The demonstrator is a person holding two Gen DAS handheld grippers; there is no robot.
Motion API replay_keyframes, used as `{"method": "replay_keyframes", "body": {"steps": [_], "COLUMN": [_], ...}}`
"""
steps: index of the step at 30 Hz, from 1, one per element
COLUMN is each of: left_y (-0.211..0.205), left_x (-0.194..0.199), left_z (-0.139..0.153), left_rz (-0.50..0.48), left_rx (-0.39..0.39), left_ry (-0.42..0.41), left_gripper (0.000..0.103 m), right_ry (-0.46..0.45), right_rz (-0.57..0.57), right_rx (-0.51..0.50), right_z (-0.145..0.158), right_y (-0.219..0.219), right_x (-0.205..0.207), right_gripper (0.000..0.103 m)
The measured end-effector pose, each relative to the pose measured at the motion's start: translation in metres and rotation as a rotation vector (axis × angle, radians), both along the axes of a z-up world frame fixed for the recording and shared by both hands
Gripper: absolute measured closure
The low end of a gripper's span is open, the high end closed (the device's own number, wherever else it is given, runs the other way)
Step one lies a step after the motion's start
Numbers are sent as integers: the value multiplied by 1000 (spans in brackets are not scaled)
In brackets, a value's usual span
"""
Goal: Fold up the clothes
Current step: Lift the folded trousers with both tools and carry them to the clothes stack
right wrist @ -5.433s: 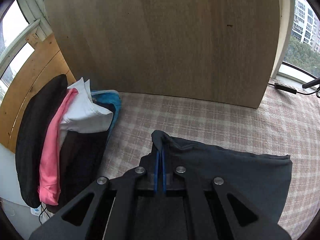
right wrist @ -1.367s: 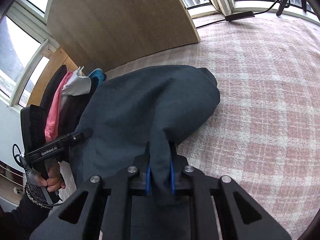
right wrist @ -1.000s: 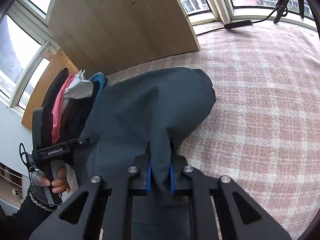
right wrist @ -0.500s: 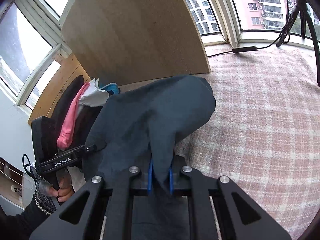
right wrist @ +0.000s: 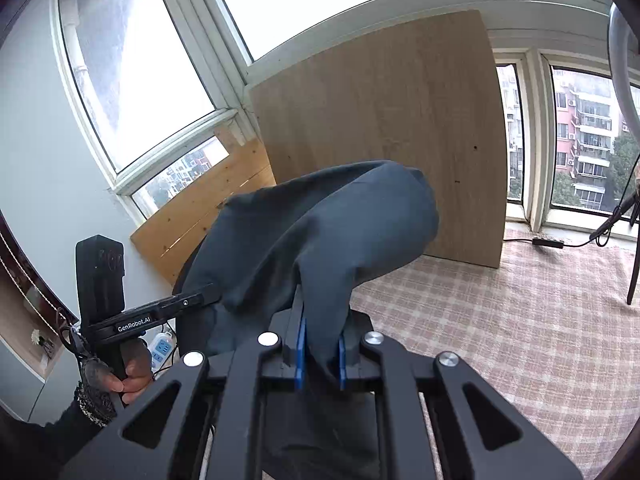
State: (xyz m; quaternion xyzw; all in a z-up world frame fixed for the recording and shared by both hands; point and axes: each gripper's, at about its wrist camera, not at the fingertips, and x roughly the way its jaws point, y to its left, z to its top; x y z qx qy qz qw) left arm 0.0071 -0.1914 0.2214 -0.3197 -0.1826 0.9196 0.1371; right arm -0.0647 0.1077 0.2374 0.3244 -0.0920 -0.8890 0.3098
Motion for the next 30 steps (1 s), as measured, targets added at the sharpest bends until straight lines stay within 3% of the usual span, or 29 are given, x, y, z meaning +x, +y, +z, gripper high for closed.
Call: {"method": "replay_keyframes", "body": {"steps": [7, 12, 17, 22, 24, 27, 29, 30], "left_y": [-87, -142, -189, -208, -214, -214, -215, -215], "left_x": [28, 15, -16, -59, -81, -111, -112, -113], "left_z": [45, 57, 45, 17, -1, -28, -28, -27], "left_rz": [145, 227, 266, 274, 286, 333, 370, 388], "left_rx": [-118, -171, -174, -205, -240, -366, -407, -428], "left_ry": [60, 61, 23, -17, -47, -113, -97, -90], "left_gripper": [88, 88, 88, 88, 86, 84, 85, 85], "right_ry": [36, 38, 4, -42, -61, -84, -128, -135], "right_rz": [105, 152, 151, 135, 122, 154, 143, 147], "right_rx": [-64, -72, -67, -38, -15, 82, 160, 126], "right_z": [28, 31, 19, -7, -22, -47, -59, -57], "right_y": [-93, -166, -210, -239, -248, -264, -264, -255], "right_x": [-12, -32, -69, -108, -126, -149, -162, -163], "right_gripper": [92, 92, 92, 92, 92, 89, 82, 82]}}
